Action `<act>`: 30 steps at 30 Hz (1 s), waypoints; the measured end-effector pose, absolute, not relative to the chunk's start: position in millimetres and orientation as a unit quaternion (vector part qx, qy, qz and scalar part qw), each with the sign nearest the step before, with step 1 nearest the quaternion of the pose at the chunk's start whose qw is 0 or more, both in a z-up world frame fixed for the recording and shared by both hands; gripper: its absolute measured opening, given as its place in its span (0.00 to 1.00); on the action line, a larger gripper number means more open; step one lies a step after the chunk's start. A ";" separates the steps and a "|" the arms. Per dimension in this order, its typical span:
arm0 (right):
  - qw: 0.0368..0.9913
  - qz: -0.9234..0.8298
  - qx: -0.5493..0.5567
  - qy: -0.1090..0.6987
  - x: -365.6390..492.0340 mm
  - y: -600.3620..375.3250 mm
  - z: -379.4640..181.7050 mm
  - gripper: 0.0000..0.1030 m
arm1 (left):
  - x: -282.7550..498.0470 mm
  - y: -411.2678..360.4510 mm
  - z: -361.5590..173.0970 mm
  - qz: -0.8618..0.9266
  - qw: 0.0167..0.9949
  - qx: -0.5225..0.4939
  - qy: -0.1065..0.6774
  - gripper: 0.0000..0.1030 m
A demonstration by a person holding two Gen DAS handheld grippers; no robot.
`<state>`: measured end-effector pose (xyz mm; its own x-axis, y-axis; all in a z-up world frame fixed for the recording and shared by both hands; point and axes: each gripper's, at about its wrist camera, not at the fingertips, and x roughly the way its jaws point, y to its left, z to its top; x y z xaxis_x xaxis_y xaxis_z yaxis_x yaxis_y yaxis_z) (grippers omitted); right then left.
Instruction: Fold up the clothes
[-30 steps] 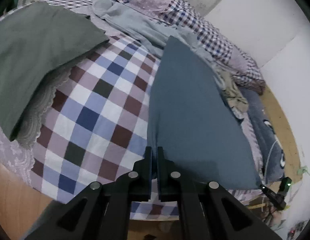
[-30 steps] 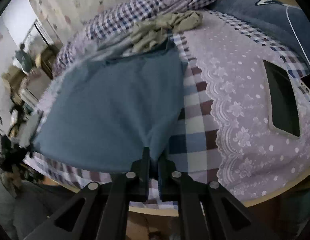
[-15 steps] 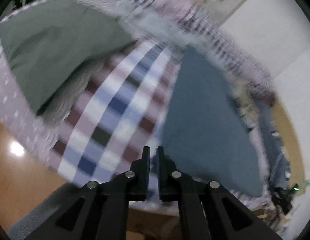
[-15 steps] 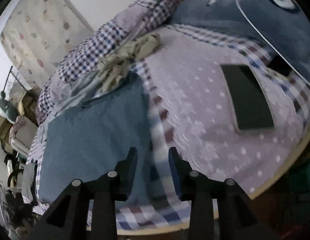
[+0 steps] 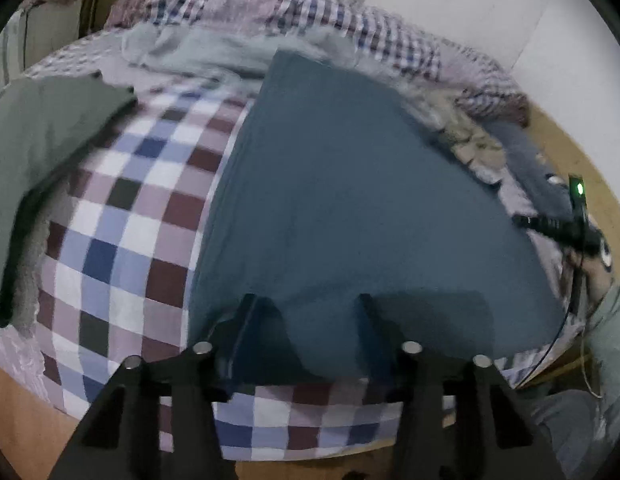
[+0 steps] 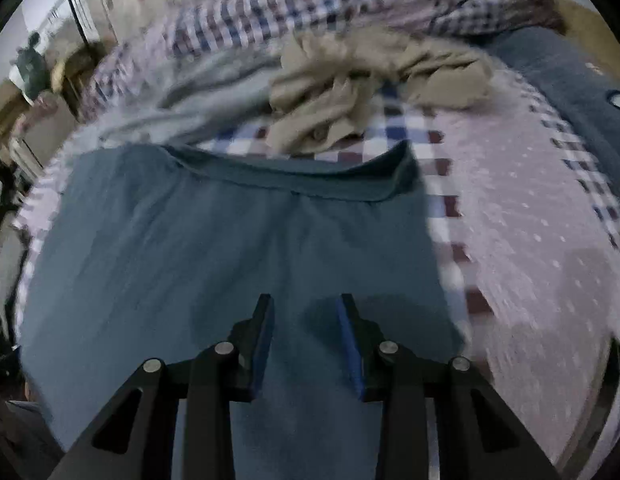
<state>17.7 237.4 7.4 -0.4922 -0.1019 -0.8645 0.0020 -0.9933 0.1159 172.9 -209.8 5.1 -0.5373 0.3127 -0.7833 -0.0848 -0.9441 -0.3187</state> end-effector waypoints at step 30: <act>-0.125 -0.934 0.273 -0.191 159.4 286.0 103.8 0.62 | 185.2 -226.5 8.9 0.857 0.101 -0.468 -0.192 0.59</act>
